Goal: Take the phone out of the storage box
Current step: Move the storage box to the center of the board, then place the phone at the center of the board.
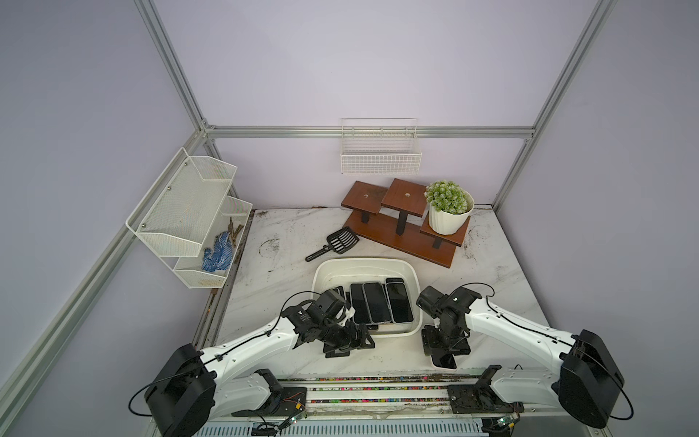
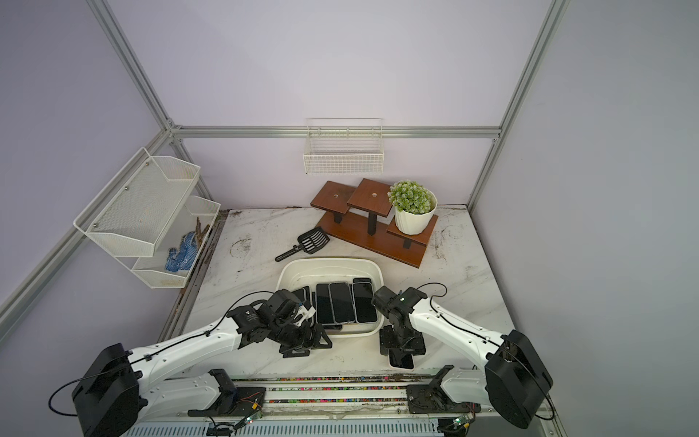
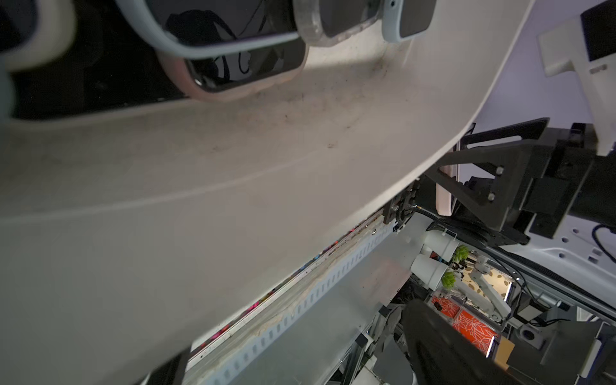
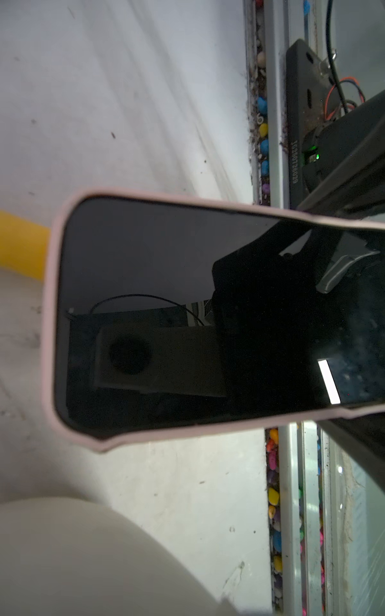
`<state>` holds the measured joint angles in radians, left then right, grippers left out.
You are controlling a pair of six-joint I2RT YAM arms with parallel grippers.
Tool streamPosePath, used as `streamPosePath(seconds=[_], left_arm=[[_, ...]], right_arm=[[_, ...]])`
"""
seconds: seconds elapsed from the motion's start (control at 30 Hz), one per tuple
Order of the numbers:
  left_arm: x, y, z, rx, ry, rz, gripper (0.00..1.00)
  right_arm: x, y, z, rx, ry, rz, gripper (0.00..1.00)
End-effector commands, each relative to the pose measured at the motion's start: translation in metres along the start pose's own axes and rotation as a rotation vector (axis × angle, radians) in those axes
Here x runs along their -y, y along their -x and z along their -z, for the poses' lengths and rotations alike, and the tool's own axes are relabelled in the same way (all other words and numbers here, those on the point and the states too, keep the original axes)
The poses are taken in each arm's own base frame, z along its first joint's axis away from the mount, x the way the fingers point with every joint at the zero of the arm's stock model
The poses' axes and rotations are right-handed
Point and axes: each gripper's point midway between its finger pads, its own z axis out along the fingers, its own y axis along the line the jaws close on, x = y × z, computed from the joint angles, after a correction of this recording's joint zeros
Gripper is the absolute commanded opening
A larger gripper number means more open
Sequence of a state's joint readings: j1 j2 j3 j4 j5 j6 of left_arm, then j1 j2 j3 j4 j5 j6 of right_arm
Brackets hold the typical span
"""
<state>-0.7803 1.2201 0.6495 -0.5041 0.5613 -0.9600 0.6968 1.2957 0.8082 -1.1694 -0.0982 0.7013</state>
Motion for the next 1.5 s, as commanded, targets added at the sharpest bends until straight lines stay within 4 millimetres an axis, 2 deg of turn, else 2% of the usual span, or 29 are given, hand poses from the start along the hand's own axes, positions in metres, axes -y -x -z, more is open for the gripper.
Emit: streamPosePath(seconds=[0.0, 0.13, 0.3, 0.5, 0.7, 0.87, 1.0, 1.17, 1.3, 1.47], left_arm=[[0.033, 0.039, 0.000, 0.124, -0.075, -0.114, 1.00], [0.022, 0.053, -0.008, 0.119, -0.022, -0.099, 1.00], [0.019, 0.082, 0.001, 0.167, -0.045, -0.063, 1.00], [0.017, 0.107, 0.008, 0.164, -0.024, -0.069, 1.00], [0.009, 0.122, 0.010, 0.168, -0.022, -0.050, 1.00], [0.003, 0.131, 0.015, 0.167, -0.016, -0.043, 1.00], [0.002, 0.128, 0.022, 0.160, -0.002, -0.054, 1.00], [0.005, 0.120, 0.032, 0.172, -0.006, -0.063, 1.00], [0.011, 0.114, 0.041, 0.186, -0.022, -0.075, 1.00], [0.020, 0.110, 0.055, 0.211, -0.032, -0.097, 1.00]], right_arm=[[-0.020, 0.020, -0.001, 0.052, 0.045, 0.015, 0.58], [-0.036, 0.037, -0.002, 0.067, 0.063, 0.030, 0.58], [-0.053, 0.062, -0.001, 0.094, 0.042, 0.069, 0.58], [-0.075, 0.098, 0.002, 0.128, 0.009, 0.112, 0.58], [-0.104, 0.137, 0.010, 0.174, 0.009, 0.149, 0.58], [-0.123, 0.156, 0.010, 0.175, 0.011, 0.169, 0.58], [-0.116, 0.148, 0.006, 0.155, -0.006, 0.155, 0.58], [-0.098, 0.118, 0.013, 0.164, -0.009, 0.124, 0.58], [-0.077, 0.095, 0.005, 0.156, -0.024, 0.085, 0.58], [-0.053, 0.089, -0.008, 0.172, -0.093, 0.048, 0.58]])
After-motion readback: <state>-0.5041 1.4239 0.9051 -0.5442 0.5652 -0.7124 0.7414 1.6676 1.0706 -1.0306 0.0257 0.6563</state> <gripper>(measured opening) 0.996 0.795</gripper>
